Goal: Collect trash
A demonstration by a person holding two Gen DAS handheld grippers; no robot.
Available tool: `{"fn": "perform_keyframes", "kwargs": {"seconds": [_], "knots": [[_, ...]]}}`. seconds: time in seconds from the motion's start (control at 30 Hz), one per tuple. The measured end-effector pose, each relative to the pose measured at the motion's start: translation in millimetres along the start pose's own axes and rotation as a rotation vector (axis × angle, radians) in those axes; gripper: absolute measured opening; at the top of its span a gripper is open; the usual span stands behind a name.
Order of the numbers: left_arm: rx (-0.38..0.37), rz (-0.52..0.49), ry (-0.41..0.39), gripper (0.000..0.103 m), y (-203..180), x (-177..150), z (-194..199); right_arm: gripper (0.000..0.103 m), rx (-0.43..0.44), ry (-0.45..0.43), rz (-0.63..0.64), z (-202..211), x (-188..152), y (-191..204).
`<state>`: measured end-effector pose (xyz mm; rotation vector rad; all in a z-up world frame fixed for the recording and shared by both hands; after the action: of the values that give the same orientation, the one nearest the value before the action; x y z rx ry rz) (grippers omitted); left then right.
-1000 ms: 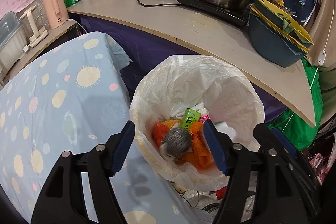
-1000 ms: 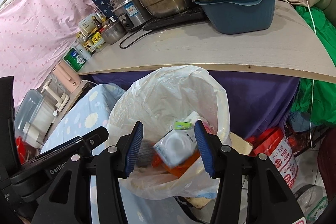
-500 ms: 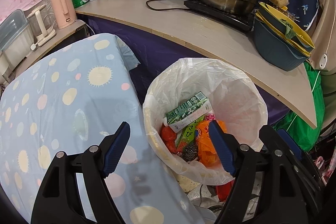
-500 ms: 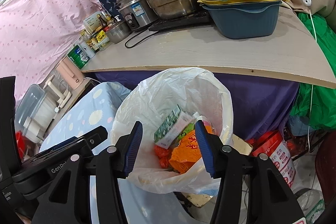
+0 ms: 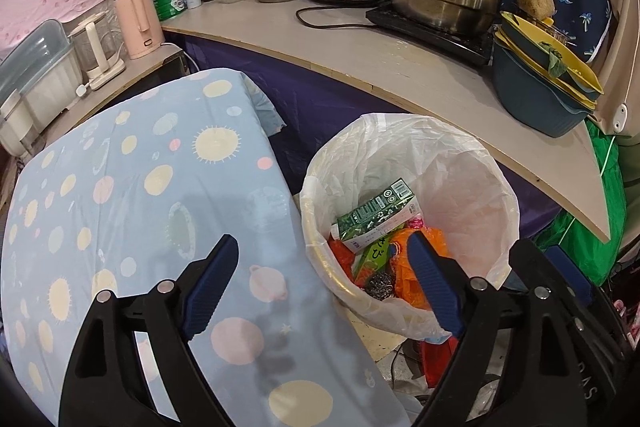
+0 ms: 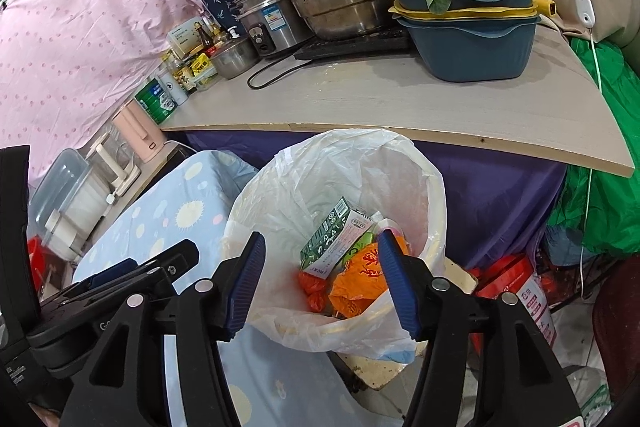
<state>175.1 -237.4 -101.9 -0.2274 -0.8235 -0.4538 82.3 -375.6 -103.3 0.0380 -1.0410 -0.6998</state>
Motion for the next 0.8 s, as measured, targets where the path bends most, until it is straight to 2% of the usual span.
{"fn": "perform_keyframes", "kwargs": {"seconds": [0.1, 0.4, 0.67, 0.77, 0.8], "knots": [[0.011, -0.005, -0.009, 0.086, 2, -2, 4, 0.063, -0.014, -0.006, 0.023, 6, -2, 0], [0.035, -0.011, -0.013, 0.090, 8, -17, 14, 0.083, -0.050, -0.015, 0.062, 24, -10, -6], [0.051, -0.036, -0.024, 0.093, 11, -32, 27, 0.085, -0.084, 0.019, 0.080, 32, -28, -12], [0.068, -0.038, -0.024, 0.094, 16, -39, 32, 0.087, -0.092, 0.023, 0.083, 37, -35, -14], [0.079, -0.038, -0.024, 0.094, 18, -41, 33, 0.091, -0.095, 0.022, 0.086, 39, -36, -14]]}}
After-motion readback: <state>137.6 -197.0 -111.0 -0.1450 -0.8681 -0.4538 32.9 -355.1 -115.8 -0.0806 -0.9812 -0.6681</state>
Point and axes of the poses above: each gripper's, at about its wrist camera, not at the fingertips, and z roughly against the way its jaws point, y to its left, x to its top, the point moved 9 cm from there along -z, roughly the way its jaws point, and after that the axes turned 10 degrees about -y, right-handed, at the moved point
